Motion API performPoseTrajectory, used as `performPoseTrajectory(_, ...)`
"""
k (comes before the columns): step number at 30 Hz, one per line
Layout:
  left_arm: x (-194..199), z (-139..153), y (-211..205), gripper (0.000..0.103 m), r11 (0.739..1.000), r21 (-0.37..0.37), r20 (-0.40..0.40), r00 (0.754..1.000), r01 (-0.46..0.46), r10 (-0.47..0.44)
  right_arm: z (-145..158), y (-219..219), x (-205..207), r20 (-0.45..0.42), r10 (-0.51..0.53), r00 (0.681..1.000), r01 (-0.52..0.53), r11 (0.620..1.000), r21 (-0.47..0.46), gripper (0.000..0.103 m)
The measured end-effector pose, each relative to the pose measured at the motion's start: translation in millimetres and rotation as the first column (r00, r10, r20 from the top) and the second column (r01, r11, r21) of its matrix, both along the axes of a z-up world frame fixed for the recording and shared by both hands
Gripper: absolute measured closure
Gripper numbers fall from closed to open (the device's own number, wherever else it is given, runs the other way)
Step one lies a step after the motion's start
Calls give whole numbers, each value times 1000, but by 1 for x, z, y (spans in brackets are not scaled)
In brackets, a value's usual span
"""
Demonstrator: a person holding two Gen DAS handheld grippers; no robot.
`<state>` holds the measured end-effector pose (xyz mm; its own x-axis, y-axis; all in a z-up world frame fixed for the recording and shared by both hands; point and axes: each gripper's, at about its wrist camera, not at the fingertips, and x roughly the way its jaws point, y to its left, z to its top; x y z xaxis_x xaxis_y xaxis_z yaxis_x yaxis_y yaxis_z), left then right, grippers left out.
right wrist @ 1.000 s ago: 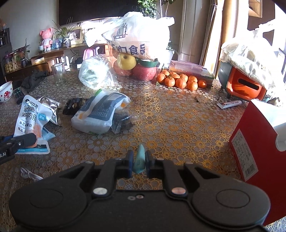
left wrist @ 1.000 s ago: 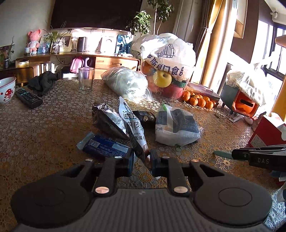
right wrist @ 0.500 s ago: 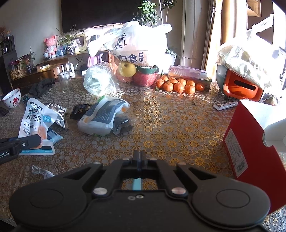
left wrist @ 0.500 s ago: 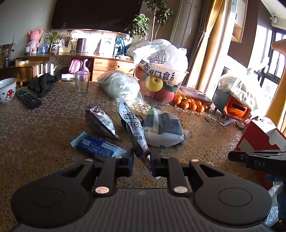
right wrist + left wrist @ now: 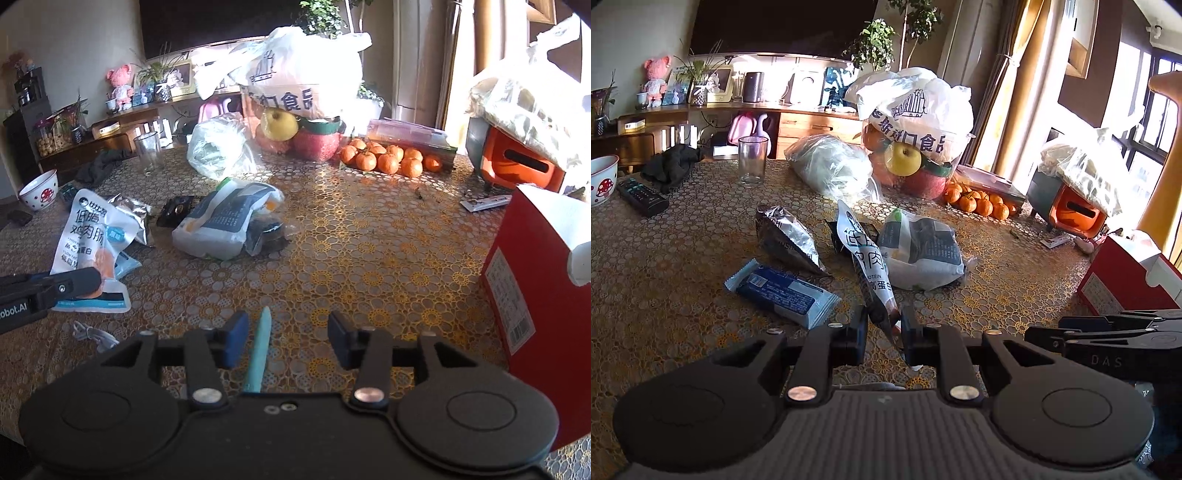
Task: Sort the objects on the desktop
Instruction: 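Lift the snack packet with the left gripper while the right gripper grasps the teal stick, then carry the snack packet and teal stick toward the red box with both grippers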
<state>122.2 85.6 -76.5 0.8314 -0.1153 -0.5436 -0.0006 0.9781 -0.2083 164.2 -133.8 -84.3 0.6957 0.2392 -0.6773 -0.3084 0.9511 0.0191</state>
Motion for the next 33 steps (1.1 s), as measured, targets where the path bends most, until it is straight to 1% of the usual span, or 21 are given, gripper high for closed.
performPoseTrajectory(3, 2, -3, 2, 85, 1000, -1, -11, 1000, -5, 5, -11, 12, 3, -19, 27, 999, -27, 999, -33, 55)
performPoseTrajectory(6, 3, -6, 4, 85, 1000, 2, -18, 1000, -8, 8, -20, 21, 4, -25, 34, 999, -35, 997, -65, 61)
performPoseTrajectory(7, 3, -6, 4, 85, 1000, 3, -20, 1000, -9, 9, -22, 22, 5, -29, 35, 999, -37, 997, -69, 66)
performPoseTrajectory(9, 4, -7, 5, 85, 1000, 1, -25, 1000, -10, 10, -26, 23, 5, -41, 34, 999, -37, 997, -73, 73)
performPoseTrajectory(11, 5, -8, 5, 85, 1000, 1, -30, 1000, -9, 9, -28, 23, 4, -40, 36, 999, -39, 997, -73, 77)
performPoseTrajectory(13, 6, -9, 4, 85, 1000, 0, -32, 999, -6, 6, -28, 24, 3, -40, 53, 998, -56, 996, -72, 86)
performPoseTrajectory(15, 6, -9, 3, 85, 1000, -1, -32, 999, -2, 2, -28, 27, 1, -37, 73, 997, -75, 994, -83, 93)
performPoseTrajectory(17, 6, -8, 0, 85, 1000, 1, -30, 1000, 2, -2, -28, 29, 0, -31, 76, 997, -79, 992, -95, 93)
performPoseTrajectory(21, 5, -5, -3, 85, 1000, 2, -29, 1000, 9, -9, -23, 27, 0, -28, 72, 997, -74, 994, -81, 93)
performPoseTrajectory(26, 3, 1, -11, 85, 1000, -8, -25, 999, 23, -23, -9, 19, -5, -6, 67, 998, -67, 996, -56, 93)
performPoseTrajectory(33, -5, 16, -32, 85, 998, -9, -5, 998, 61, -61, 11, -2, -18, 15, 31, 999, -31, 999, -27, 93)
